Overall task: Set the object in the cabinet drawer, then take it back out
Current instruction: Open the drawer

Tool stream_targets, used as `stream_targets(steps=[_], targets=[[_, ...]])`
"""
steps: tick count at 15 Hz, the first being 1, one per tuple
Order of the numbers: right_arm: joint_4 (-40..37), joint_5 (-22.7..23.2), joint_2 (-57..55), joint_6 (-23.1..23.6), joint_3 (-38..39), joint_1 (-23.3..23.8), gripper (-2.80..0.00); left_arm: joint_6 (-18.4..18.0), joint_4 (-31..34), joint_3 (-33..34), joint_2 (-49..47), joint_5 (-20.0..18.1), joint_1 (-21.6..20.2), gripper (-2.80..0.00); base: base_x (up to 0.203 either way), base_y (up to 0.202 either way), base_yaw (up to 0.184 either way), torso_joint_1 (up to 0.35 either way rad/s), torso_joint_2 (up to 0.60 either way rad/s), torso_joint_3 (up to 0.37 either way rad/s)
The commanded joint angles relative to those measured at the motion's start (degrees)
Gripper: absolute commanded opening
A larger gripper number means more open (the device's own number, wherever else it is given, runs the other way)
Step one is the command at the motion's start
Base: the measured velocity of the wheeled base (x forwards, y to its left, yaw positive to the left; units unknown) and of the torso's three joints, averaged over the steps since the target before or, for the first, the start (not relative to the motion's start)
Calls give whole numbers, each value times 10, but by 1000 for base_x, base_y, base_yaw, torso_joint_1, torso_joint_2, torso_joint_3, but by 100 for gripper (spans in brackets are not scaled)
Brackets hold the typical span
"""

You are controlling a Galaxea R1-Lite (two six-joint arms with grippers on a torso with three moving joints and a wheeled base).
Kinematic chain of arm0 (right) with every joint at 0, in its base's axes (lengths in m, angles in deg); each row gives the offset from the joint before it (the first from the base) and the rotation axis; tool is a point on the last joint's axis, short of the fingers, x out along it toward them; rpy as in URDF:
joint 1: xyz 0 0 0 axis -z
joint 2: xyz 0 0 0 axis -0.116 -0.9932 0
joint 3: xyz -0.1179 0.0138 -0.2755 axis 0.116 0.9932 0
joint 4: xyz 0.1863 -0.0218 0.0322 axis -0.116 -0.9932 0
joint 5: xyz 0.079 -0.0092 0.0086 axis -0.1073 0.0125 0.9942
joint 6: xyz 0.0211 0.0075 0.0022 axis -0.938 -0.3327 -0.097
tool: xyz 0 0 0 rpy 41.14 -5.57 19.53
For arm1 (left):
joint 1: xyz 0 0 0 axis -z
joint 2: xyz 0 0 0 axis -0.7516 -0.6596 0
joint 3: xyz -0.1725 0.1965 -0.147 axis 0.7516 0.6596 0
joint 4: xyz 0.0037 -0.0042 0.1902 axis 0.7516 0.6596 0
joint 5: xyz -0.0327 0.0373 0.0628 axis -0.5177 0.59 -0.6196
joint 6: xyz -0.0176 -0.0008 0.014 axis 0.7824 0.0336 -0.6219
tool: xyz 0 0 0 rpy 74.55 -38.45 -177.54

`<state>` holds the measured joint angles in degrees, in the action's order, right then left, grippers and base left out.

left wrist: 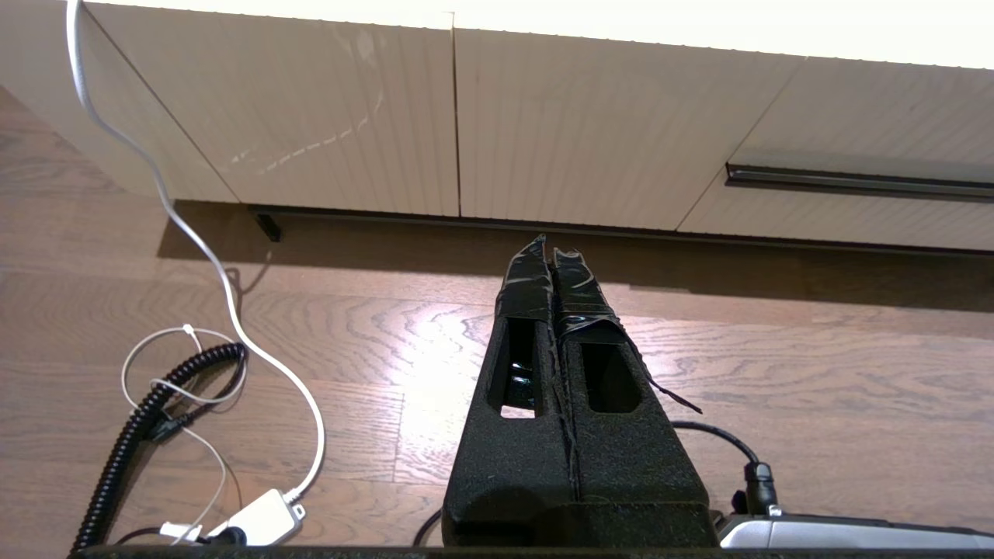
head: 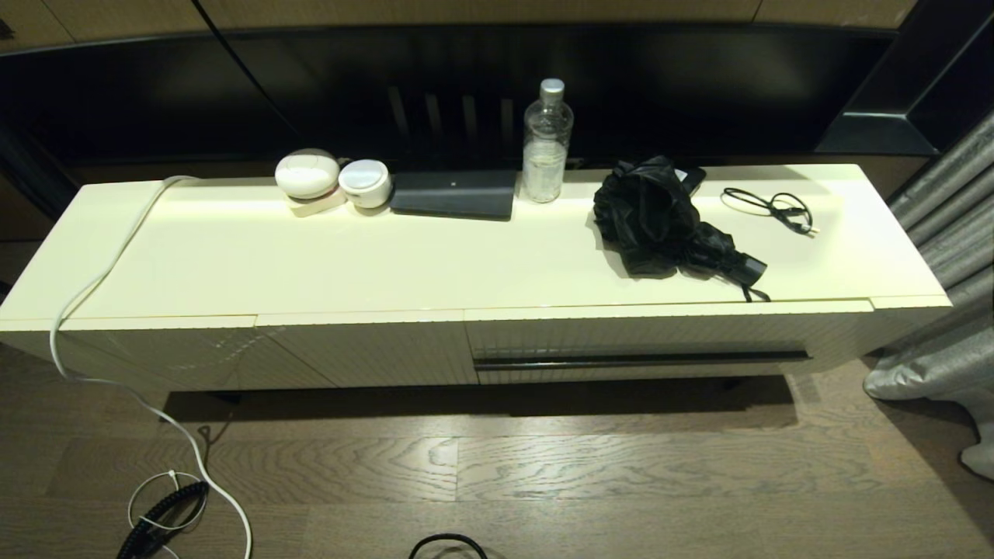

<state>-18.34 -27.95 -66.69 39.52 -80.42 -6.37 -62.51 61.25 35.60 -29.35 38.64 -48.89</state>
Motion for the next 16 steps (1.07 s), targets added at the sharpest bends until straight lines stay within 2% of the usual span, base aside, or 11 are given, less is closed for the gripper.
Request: stream_targets(steps=[1,10,14,16], targets=[[1,0,1,0,0,1,-280,0,0,0,1,0,0,-280,0,0,0,0,0,0],[13,-8,1,1,-9,0,-280,0,0,0,1,0,0,-280,0,0,0,0,0,0],[-82,-25,-52,22,-192,0,-280,0,0,0,1,0,0,-280,0,0,0,0,0,0],[-114,-22,-108,56,-290,-1,-280,0,0,0,1,0,0,-280,0,0,0,0,0,0]])
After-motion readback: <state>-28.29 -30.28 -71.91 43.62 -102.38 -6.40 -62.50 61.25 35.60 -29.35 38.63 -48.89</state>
